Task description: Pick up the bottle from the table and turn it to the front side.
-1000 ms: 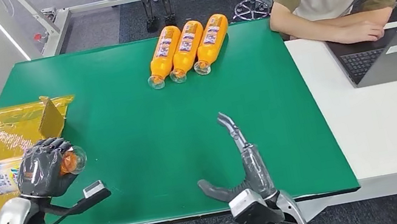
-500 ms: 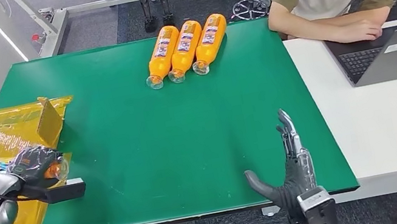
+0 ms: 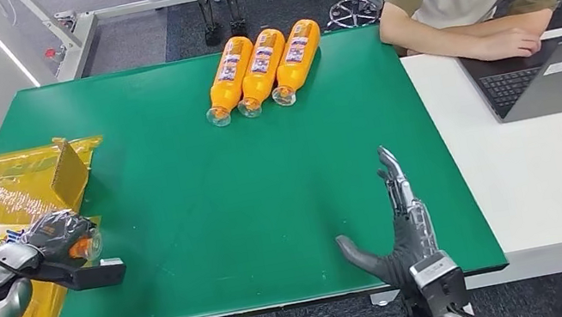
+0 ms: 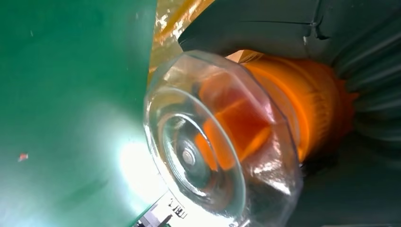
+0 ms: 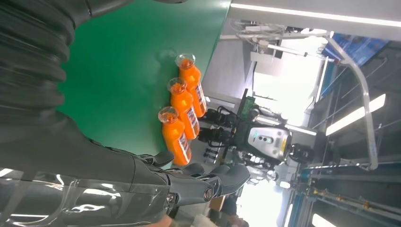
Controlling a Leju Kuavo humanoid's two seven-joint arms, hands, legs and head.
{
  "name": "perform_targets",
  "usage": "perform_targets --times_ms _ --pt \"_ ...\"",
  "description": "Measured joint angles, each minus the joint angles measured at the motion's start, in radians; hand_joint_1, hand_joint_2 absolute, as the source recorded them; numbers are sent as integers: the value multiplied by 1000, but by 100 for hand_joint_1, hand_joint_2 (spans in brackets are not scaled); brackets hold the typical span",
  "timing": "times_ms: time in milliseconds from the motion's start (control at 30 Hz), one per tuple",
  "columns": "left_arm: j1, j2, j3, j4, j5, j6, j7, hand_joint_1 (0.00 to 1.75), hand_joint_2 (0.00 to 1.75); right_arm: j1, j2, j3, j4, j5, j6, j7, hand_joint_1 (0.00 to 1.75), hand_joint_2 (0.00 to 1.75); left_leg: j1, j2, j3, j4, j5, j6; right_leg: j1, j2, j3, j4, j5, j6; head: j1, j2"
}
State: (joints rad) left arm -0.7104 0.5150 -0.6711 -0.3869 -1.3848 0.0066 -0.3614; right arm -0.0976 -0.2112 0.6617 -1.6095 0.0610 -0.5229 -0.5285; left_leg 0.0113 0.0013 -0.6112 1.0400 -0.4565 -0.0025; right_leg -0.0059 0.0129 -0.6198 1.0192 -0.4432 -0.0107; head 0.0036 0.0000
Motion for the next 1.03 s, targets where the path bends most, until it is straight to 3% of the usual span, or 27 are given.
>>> perform_targets --times_ms 133,167,300,400,667,1033 --pt "26 -44 -9 13 20 22 44 90 175 -31 16 2 13 29 23 12 0 175 -1 0 0 0 0 0 0 -1 0 0 0 0 0 0" --pt "34 -59 -9 17 32 23 52 83 175 -38 19 2 17 33 28 13 0 175 -1 -1 0 0 0 0 0 -1 1 0 0 0 0 0" --pt "45 -114 -9 31 78 17 67 21 175 -53 28 2 30 40 35 7 0 175 -1 -4 1 0 0 1 -1 -5 3 0 0 1 0 0" --pt "46 -139 -9 38 91 19 67 0 175 -57 30 1 37 47 35 4 0 175 -1 -6 2 0 0 1 -1 -7 5 -1 -1 1 0 0" --pt "56 -170 5 48 141 49 68 0 175 -54 17 -4 57 8 33 -29 0 175 -1 -7 5 0 1 1 -1 -8 8 0 -1 1 0 0" --pt "80 -168 67 49 220 73 26 0 175 -25 -6 -4 63 -17 -12 -34 0 175 -1 -6 7 0 1 0 -1 -7 8 0 -1 1 0 0"
